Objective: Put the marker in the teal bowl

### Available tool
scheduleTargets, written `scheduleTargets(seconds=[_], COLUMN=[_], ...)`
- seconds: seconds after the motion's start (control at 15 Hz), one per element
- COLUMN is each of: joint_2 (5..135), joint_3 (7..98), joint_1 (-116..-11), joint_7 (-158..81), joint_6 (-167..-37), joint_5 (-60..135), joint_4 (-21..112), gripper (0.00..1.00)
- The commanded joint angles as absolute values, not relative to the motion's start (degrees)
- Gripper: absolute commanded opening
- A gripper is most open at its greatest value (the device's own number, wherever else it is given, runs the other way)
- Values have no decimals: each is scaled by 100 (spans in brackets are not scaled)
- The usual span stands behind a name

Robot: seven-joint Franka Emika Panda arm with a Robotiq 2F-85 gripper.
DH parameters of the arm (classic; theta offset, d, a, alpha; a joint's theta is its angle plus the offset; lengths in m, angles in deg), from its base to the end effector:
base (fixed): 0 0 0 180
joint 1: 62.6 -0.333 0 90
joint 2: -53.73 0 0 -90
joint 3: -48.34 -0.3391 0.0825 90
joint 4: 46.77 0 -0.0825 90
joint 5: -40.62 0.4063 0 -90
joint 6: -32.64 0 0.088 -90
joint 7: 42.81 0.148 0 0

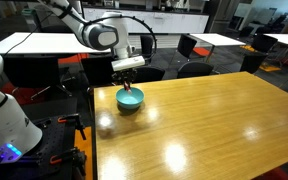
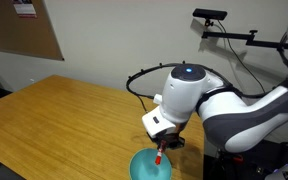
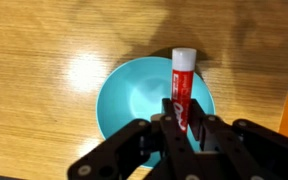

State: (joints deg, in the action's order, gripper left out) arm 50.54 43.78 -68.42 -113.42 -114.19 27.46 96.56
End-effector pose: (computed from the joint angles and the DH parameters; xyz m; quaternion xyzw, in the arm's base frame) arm 0.4843 0.0867 0.2805 0.6942 0.7140 0.0146 0.0898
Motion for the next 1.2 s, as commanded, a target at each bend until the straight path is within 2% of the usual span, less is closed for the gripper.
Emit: scheduleTargets(seconds=[0.0,0.27,0.33,0.4,0.87,1.13], joint_2=[5272,5468,5501,5538,5500,5295], joint_3=[4307,4225,4211,4196,4203,4373], joint_1=[-6919,-6953,-6953,-6949,-6866,-6694], joint_7=[-11545,-11786,-11836,-11898,-12066,-11629], joint_6=[-11190,-11162,-11164,-11138,-10895,-10769], joint_5=[2823,2945,2971,3014,3215,3272], joint_4=[9339,9182,9158,9121,9027,9080], gripper=[5,5,33,46,98,100])
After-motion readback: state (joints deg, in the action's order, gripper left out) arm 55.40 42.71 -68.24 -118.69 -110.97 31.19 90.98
